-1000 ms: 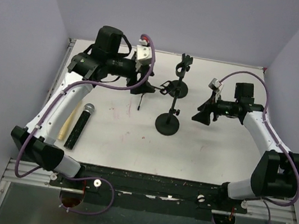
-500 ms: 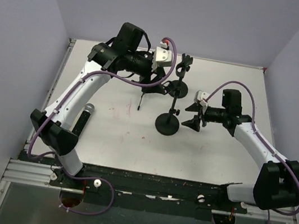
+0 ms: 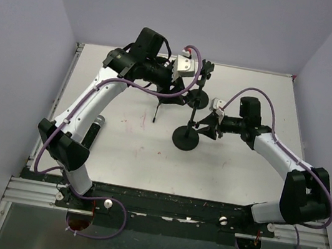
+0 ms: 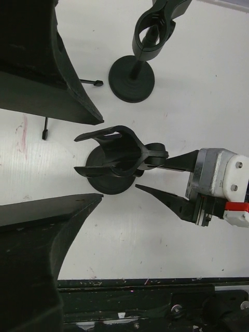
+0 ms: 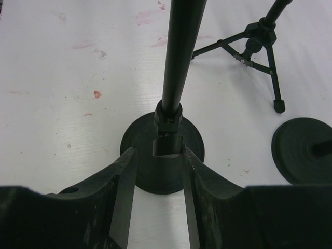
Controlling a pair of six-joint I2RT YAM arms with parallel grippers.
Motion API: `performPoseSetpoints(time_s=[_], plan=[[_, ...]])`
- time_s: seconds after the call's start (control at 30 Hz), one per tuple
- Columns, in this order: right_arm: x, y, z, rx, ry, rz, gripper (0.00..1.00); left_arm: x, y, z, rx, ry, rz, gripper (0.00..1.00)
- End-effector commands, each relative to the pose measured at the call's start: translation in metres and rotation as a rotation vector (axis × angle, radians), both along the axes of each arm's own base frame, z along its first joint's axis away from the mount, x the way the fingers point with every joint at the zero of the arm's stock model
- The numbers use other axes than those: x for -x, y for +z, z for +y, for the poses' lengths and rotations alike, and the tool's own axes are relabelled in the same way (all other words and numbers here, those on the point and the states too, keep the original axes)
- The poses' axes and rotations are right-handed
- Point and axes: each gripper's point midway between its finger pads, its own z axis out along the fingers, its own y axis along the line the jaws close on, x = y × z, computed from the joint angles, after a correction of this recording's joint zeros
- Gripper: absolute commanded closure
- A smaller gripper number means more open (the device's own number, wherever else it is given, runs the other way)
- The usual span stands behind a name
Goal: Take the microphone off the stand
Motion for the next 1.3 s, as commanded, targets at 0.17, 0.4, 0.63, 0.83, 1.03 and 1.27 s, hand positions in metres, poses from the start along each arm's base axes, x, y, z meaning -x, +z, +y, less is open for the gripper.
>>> performPoseSetpoints(time_s=[0.17,0.4,0.63,0.83,1.03,1.27], plan=[[-0.013,0.005,0.011,-0.003,-0.038,-0.054,0.77,0.004,-0.015,-0.004,-0.009,0.001,0.068,0.49],[-0.016,0.006,0.018,0.019,-0.035,-0.194,0.98,0.008,-0.019,-0.007,0.007,0.002,0.13,0.55],[-0.006,0.004,0.022,0.107,0.027,-0.61,0.99,0.007,-0.025,-0.007,-0.001,0.013,0.154,0.6],[0.031,0.005,0.015,0.108,0.077,-1.298,0.99,0.008,-0.027,-0.008,0.001,0.016,0.174,0.6],[0.021,0.009,0.008,0.146,0.02,-1.125,0.57,0.008,-0.024,-0.009,0.008,0.015,0.173,0.6],[0.002,0.025,-0.013,0.174,-0.177,-0.61,0.33,0.012,-0.024,-0.008,0.006,0.009,0.185,0.6]])
